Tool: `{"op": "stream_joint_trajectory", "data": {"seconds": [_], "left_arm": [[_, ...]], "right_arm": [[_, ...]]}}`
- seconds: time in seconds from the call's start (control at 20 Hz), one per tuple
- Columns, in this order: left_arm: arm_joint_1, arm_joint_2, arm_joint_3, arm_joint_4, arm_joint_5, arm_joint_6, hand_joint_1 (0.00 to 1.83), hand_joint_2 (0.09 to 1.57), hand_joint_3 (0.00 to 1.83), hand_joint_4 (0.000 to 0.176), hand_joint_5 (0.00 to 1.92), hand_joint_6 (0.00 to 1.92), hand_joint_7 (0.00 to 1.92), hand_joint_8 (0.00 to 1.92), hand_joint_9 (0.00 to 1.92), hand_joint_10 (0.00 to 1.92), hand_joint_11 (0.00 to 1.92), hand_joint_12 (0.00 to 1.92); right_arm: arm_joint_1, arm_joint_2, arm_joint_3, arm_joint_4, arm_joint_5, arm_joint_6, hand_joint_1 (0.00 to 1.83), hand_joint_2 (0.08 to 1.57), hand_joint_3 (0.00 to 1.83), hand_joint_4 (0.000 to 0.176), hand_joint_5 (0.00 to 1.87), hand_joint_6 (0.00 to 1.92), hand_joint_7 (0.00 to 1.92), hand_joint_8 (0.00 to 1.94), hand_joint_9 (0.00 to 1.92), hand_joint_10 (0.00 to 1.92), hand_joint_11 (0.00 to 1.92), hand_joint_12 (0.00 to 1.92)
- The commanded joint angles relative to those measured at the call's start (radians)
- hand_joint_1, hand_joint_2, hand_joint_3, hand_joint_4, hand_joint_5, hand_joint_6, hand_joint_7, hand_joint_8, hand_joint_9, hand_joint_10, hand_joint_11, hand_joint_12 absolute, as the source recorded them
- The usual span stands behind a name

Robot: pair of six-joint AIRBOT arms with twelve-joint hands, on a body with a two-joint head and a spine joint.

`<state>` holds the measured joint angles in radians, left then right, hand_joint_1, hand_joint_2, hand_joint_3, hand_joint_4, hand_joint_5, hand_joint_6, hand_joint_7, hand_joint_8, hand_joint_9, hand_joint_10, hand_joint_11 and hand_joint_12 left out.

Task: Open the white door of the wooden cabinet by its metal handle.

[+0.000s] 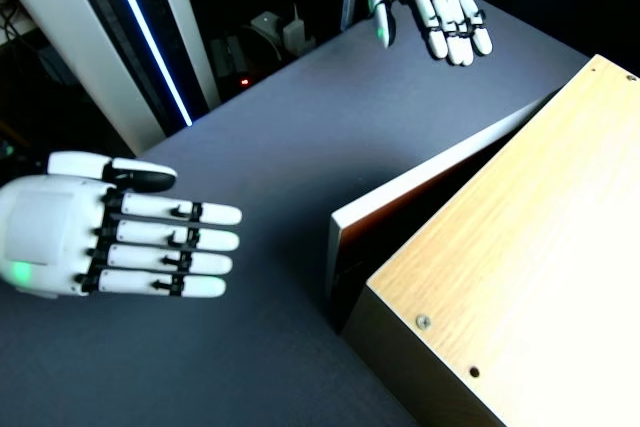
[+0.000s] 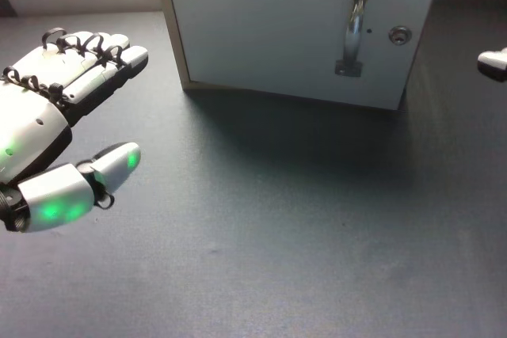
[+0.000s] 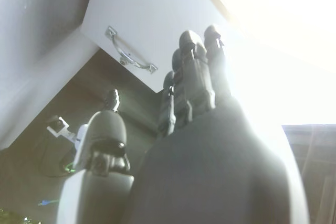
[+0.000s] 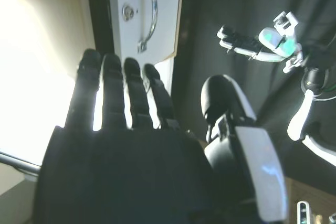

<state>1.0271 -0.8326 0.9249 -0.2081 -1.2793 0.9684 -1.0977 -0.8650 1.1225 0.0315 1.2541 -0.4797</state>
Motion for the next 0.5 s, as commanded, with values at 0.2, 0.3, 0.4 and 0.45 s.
{"op": "stream_joint_trajectory", "data": {"seconds": [0.2,0.3,0.4,0.45], "left_arm": [[-0.003,0.003,0.008,0.0,-0.132,-0.006,0.0,1.44,0.01,0.0,0.07,0.0,0.04,0.0,0.05,0.0,0.01,0.14],[-0.004,0.003,0.009,0.0,-0.133,-0.01,0.0,1.44,0.01,0.0,0.06,0.0,0.04,0.0,0.04,0.0,0.0,0.14],[-0.004,0.003,0.009,0.0,-0.135,-0.013,0.0,1.44,0.01,0.0,0.06,0.0,0.04,0.0,0.04,0.0,0.0,0.13],[-0.004,0.003,0.009,0.0,-0.135,-0.014,0.0,1.44,0.0,0.0,0.06,0.0,0.04,0.0,0.04,0.0,0.0,0.13]], "right_arm": [[0.042,-0.008,0.021,0.022,0.1,0.005,0.22,1.42,0.0,0.0,0.16,0.0,0.16,0.0,0.12,0.0,0.13,0.04],[0.08,-0.022,0.043,0.01,0.065,0.005,0.17,1.42,0.0,0.0,0.15,0.0,0.17,0.0,0.13,0.0,0.15,0.03],[0.117,-0.036,0.067,0.003,0.032,0.005,0.22,1.45,0.01,0.0,0.12,0.0,0.14,0.0,0.11,0.0,0.13,0.02],[0.132,-0.041,0.078,0.002,0.018,0.005,0.25,1.46,0.01,0.0,0.1,0.0,0.12,0.0,0.09,0.0,0.12,0.01]]}}
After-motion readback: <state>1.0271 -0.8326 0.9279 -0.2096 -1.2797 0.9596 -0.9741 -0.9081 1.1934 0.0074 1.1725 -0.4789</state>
